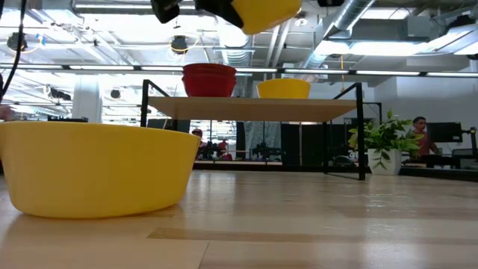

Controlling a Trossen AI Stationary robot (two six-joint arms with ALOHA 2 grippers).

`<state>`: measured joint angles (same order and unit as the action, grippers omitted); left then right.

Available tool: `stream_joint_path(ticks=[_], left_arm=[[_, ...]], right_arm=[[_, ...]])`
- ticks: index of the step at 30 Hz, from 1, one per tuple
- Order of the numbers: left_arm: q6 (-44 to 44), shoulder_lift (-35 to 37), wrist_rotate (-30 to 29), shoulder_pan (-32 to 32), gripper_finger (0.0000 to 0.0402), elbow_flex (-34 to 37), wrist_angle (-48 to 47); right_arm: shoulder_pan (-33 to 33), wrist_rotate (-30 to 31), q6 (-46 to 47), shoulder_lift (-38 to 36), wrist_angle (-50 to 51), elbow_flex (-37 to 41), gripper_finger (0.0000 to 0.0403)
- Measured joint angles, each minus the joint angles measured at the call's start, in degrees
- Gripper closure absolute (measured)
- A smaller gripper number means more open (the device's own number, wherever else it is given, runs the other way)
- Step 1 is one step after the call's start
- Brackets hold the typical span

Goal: Pick & Place Mini bowls
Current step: Stack the top yellow bowl on the yellow bowl on the shelf

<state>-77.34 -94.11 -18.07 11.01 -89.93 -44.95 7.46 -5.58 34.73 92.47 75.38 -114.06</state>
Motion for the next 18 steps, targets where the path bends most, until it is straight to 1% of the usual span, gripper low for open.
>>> stream_joint_path(ticks=[5, 8, 12, 18], left_arm=[[0.0, -0.02, 0.56, -0.12, 0.0394, 0.02, -0.1], [0.05, -0.02, 0.69, -0.15, 0.0394, 0.02, -0.09], [0.68, -0.02, 3.7, -0.83, 0.0394, 0.04, -0.07], [1.57, -0.02, 4.73, -1.9, 0.0394, 0.04, -0.87]], right_arm=[[-0.1, 0.23, -0.55, 2.22, 1.96, -0.78, 0.0345], [-0.31, 1.66, -0.7, 3.04, 2.83, -0.85, 0.0345], [-0.35, 2.2, -0.89, 3.77, 3.01, -0.83, 0.0345], [-0.35, 2.8, -1.66, 5.07, 3.66, -0.83, 0.0345]])
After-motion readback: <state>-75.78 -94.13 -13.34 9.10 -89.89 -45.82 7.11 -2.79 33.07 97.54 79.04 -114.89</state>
